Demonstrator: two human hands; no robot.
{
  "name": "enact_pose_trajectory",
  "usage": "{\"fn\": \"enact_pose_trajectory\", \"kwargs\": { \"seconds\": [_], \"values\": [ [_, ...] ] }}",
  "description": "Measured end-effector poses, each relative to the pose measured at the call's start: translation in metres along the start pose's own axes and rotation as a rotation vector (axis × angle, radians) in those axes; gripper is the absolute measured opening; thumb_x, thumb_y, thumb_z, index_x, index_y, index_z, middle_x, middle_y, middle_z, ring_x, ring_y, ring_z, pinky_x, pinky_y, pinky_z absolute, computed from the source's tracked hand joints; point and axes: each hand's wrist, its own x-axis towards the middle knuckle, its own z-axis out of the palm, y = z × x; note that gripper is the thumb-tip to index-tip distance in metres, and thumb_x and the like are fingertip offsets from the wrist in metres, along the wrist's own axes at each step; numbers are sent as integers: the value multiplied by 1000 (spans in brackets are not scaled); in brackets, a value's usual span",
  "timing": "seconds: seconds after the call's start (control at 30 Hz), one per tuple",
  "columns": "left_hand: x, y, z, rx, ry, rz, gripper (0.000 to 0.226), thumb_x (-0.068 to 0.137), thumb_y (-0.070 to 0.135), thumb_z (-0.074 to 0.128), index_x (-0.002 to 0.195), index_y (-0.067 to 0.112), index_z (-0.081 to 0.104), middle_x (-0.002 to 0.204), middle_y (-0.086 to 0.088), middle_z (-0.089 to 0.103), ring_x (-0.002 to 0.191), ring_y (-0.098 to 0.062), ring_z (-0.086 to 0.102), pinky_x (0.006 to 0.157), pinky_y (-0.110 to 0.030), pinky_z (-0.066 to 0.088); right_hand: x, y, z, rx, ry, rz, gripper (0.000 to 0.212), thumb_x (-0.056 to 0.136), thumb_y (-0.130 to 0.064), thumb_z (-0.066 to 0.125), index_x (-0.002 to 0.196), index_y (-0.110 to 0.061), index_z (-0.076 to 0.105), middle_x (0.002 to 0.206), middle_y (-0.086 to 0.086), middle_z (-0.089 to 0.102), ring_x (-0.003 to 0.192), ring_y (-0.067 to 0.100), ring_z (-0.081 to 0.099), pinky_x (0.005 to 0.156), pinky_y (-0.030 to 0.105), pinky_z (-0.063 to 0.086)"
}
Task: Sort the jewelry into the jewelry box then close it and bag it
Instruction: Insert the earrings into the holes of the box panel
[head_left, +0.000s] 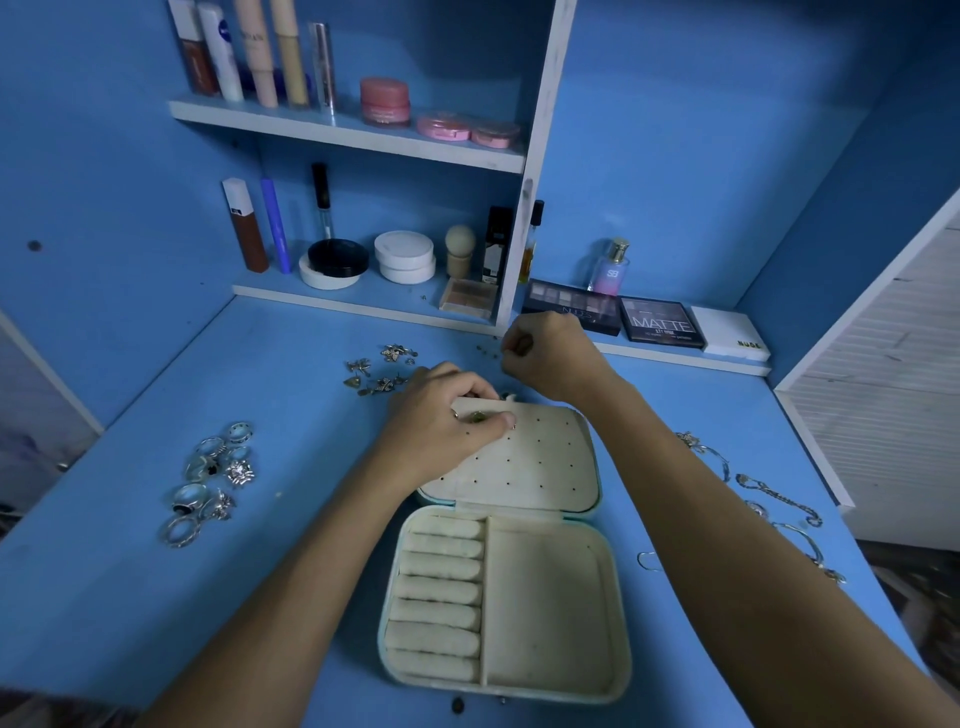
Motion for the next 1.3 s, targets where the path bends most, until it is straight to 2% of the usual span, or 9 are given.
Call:
{"fn": "enact_pose_trajectory", "kwargs": {
  "seconds": [0.27, 0.47, 0.6, 0.7, 0.8, 0.87, 0.97, 1.1, 1.3],
  "values": [
    [-1, 4, -2, 17, 38, 64, 24, 78, 46, 78, 93, 29, 71, 96, 17, 58, 104, -5, 50, 94, -38, 43, -21, 12, -24, 185, 24, 180, 14, 88, -7, 64, 91, -12, 77, 85, 7, 75, 75, 22, 72, 72, 28, 59],
    [-4, 13, -6, 43, 74, 109, 41, 69, 64, 62, 92, 31, 70, 94, 19, 57, 101, -11, 50, 91, -42, 44, -37, 22, -37, 342, 66, 263, 12, 89, -8, 70, 94, -15, 78, 80, 0, 76, 76, 17, 75, 78, 32, 61],
    [-6, 20, -11, 31, 99, 143, 29, 75, 50, 75, 92, 28, 70, 94, 19, 58, 101, -10, 48, 89, -37, 43, -45, 24, -40, 400, 70, 287, 10, 90, -10, 70, 98, -12, 76, 80, 5, 75, 78, 19, 75, 82, 33, 61],
    [-10, 25, -16, -21, 108, 168, 23, 78, 35, 82, 95, 24, 71, 96, 19, 60, 102, -8, 53, 87, -26, 43, -51, 21, -45, 395, 71, 300, 8, 92, -12, 69, 98, -14, 75, 84, 5, 75, 80, 20, 73, 71, 23, 60],
    [-17, 33, -23, -84, 113, 195, 21, 78, 30, 83, 93, 26, 68, 97, 17, 60, 100, 1, 55, 83, -13, 41, -59, 17, -50, 415, 65, 310, 6, 94, -14, 67, 97, -13, 72, 82, 2, 73, 64, 8, 64, 48, 12, 44],
    [-23, 40, -27, -103, 119, 229, 21, 78, 25, 83, 92, 24, 68, 97, 14, 60, 98, 2, 55, 83, -8, 39, -62, 17, -50, 428, 56, 302, 5, 94, -14, 68, 97, -13, 73, 81, 0, 72, 60, -1, 61, 53, 13, 45],
    [-34, 45, -31, -100, 157, 300, 22, 77, 25, 84, 91, 22, 68, 95, 10, 60, 96, -6, 58, 85, -15, 43, -67, 15, -50, 483, 47, 301, 5, 91, -12, 71, 94, -15, 74, 84, 2, 74, 72, 5, 68, 70, 22, 54],
    [-50, 45, -31, -100, 211, 405, 22, 76, 27, 83, 90, 17, 70, 94, 6, 60, 92, -11, 61, 84, -28, 48, -75, 8, -48, 590, 38, 291, 7, 90, -5, 71, 94, -10, 74, 87, 7, 74, 70, 4, 70, 68, 15, 54],
    [-74, 43, -30, -80, 267, 571, 18, 76, 19, 85, 86, 11, 72, 92, 1, 60, 84, -11, 61, 73, -29, 50, -85, -4, -41, 619, 8, 271, 15, 94, 1, 64, 89, -11, 71, 81, 6, 71, 71, 6, 71, 71, 17, 57]
  ]
}}
